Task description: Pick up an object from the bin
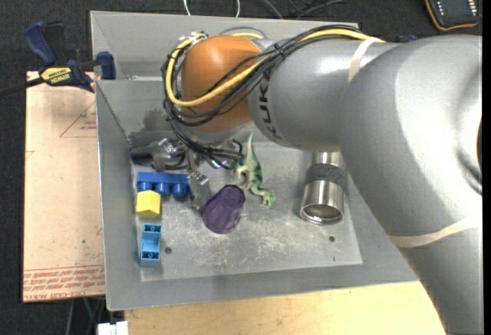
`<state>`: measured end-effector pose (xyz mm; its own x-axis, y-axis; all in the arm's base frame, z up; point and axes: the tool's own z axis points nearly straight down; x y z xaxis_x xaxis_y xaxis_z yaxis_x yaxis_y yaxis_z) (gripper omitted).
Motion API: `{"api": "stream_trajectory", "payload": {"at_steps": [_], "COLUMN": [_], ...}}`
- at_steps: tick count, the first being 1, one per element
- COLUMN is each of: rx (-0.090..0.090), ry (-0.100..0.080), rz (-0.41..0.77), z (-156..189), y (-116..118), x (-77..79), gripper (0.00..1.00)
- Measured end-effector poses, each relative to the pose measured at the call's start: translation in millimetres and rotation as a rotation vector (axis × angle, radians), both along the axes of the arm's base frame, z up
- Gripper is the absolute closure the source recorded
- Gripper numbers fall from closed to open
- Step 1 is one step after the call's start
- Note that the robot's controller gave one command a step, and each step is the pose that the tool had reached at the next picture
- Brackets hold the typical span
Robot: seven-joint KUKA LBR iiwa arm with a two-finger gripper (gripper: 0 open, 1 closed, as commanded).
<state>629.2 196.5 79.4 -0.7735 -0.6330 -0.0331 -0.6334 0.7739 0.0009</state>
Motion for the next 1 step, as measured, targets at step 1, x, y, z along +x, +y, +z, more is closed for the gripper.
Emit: {"api": "stream_trajectory", "payload": {"at_steps": [1], "rx": [0.011], "ry": [0.002], "rz": [-0.288], "z": [-8.1], "y": [-10.1], "x": [17.2], "gripper": [1.00]}}
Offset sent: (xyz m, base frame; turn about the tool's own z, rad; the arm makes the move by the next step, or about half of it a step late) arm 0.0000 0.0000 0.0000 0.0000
